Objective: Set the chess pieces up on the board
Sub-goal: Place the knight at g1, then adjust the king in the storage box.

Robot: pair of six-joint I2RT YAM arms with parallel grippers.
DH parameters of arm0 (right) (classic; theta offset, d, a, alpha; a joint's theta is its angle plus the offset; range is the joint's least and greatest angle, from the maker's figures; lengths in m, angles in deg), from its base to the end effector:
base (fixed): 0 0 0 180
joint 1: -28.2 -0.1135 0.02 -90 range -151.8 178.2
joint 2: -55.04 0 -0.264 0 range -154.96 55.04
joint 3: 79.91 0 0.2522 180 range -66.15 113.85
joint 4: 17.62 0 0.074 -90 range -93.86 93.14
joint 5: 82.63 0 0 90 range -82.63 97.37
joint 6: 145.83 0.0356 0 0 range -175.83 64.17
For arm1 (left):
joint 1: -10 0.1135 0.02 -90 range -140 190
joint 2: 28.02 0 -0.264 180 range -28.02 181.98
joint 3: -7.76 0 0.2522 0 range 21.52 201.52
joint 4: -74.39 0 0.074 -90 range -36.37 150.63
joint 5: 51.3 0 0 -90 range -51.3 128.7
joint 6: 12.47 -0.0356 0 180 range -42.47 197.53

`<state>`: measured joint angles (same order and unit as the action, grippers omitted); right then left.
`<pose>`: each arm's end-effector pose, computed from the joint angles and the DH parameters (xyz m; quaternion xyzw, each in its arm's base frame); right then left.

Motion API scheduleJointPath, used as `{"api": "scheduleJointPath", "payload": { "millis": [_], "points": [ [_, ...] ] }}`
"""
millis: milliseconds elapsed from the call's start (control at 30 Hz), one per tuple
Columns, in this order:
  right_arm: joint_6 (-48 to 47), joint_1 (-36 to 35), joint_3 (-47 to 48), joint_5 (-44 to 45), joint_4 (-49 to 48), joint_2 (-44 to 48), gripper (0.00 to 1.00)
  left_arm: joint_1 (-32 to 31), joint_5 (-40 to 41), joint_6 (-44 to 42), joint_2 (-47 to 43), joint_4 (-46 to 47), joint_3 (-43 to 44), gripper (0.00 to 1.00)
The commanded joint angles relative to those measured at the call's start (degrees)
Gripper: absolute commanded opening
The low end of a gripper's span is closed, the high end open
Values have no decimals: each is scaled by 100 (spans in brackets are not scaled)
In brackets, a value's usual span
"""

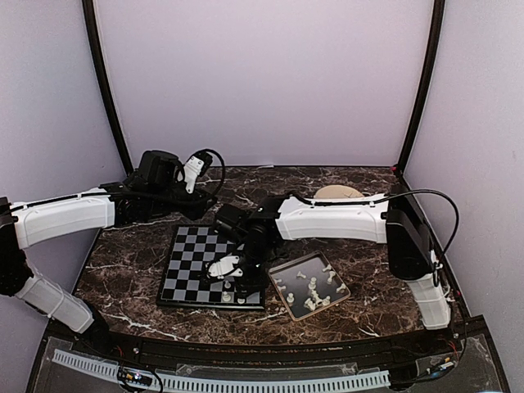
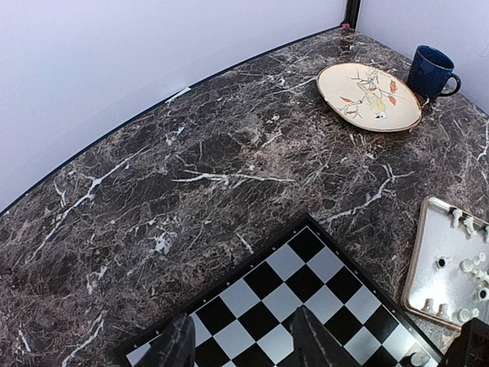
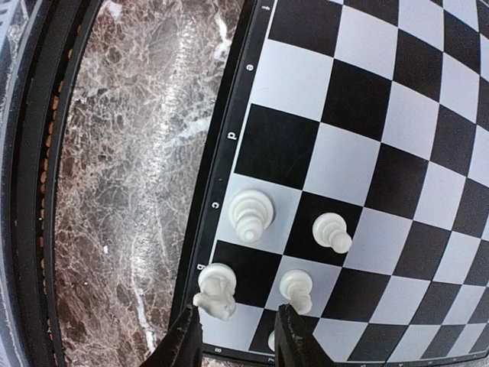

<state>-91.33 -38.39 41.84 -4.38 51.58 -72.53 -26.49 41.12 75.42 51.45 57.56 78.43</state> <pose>0.1761 0.4250 0.1920 -0.7753 0.6097 0.1325 0.0977 0.2580 -0.1890 0.2871 0.2690 0.8023 -0.1403 0.5140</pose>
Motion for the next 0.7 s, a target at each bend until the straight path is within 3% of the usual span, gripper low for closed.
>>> {"api": "scheduleJointPath", "payload": {
  "millis": [0,400,667],
  "points": [
    [189,148,-77,-216,77,685,34,13,-69,-26,-46,70,-88,46],
    [155,1512,-3096,-293,-736,2942,31,-58,-917,-18,229,17,-244,44],
    [211,1999,-4418,-264,-1270,3579,32,-690,-1598,-407,137,-953,-39,42]
  ]
}}
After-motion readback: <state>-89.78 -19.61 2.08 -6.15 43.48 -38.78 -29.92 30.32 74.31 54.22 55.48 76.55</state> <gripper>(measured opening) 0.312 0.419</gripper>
